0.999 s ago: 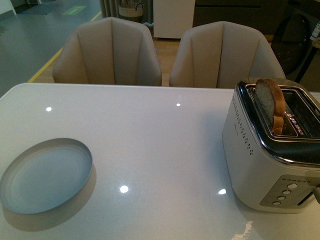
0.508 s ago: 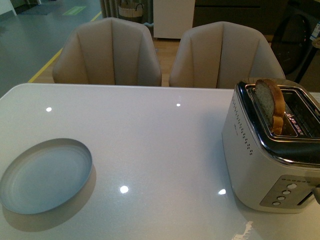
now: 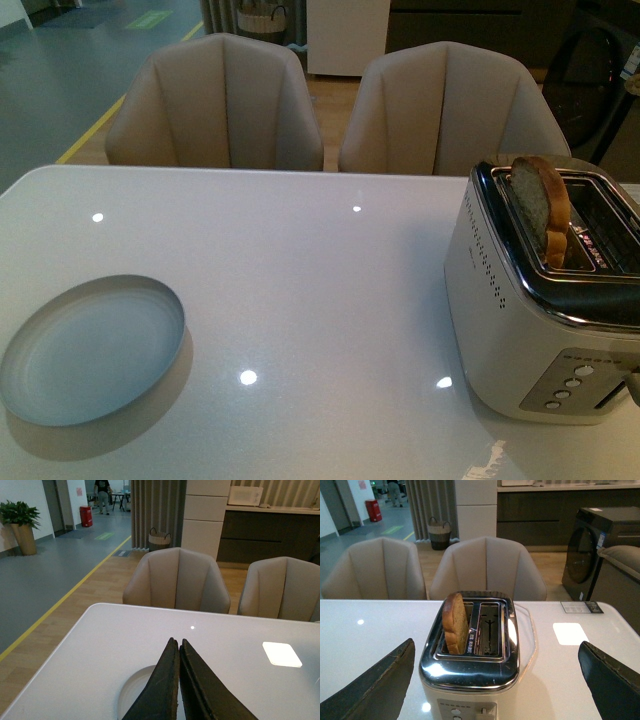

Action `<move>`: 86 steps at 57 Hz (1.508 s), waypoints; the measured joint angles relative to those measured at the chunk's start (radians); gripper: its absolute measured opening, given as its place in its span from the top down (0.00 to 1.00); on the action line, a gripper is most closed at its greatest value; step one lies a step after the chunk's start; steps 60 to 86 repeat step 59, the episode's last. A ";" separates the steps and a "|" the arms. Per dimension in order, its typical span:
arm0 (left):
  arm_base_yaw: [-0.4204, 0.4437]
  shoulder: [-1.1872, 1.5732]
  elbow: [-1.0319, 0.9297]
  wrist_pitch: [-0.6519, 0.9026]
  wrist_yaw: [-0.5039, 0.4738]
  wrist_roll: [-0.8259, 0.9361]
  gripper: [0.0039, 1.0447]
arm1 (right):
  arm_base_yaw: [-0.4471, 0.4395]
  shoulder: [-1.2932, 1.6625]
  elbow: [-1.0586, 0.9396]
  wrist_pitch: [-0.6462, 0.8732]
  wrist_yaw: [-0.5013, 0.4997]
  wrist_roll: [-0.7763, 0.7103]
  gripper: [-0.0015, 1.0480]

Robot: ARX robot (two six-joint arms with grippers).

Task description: Left arm holds plate, right arm toasts bread

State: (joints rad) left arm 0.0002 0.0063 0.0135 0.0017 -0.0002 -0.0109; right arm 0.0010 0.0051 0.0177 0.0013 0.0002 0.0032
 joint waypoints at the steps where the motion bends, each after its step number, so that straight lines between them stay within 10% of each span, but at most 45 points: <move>1: 0.000 0.000 0.000 0.000 0.000 0.000 0.97 | 0.000 0.000 0.000 0.000 0.000 0.000 0.09; 10: 0.000 0.000 0.000 0.000 0.000 0.000 0.96 | 0.000 0.000 0.000 0.000 0.000 0.000 0.09; 39: 0.000 0.000 0.000 0.000 0.000 0.000 0.06 | 0.000 0.000 0.000 0.000 0.000 0.000 0.09; 86: 0.000 0.000 0.000 0.000 0.000 0.002 0.07 | 0.000 0.000 0.000 0.000 0.000 0.000 0.09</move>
